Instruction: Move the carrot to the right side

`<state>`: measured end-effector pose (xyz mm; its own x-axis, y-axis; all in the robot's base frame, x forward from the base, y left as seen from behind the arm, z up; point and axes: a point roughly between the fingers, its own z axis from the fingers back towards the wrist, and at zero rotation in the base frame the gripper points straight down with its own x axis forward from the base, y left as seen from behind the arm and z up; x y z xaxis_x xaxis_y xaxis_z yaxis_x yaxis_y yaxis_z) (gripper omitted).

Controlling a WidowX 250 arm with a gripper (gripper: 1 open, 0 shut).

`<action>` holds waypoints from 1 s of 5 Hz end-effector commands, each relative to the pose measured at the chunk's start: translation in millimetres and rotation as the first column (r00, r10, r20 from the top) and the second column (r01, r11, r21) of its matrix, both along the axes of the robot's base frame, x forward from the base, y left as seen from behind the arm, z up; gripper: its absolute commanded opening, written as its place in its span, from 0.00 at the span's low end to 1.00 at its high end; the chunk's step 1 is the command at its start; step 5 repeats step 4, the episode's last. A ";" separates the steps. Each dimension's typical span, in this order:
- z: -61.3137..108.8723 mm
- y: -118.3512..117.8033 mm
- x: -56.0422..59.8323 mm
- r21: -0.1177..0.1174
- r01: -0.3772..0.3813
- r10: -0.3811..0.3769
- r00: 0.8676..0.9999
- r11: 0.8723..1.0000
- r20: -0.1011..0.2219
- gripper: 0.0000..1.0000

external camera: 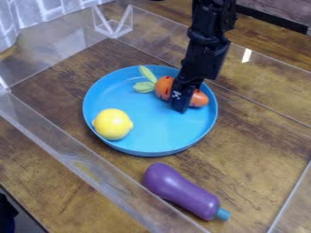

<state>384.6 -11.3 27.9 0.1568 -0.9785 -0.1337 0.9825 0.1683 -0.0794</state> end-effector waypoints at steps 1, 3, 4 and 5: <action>9.7 1.2 8.3 -0.002 -0.010 0.010 1.000 1.000 0.017 0.00; 22.9 -10.7 10.3 0.007 -0.004 0.004 1.000 1.000 0.008 0.00; 33.6 -12.6 6.5 0.012 -0.010 0.010 1.000 1.000 0.004 0.00; 33.6 -12.6 6.5 0.012 -0.010 0.010 1.000 1.000 0.004 0.00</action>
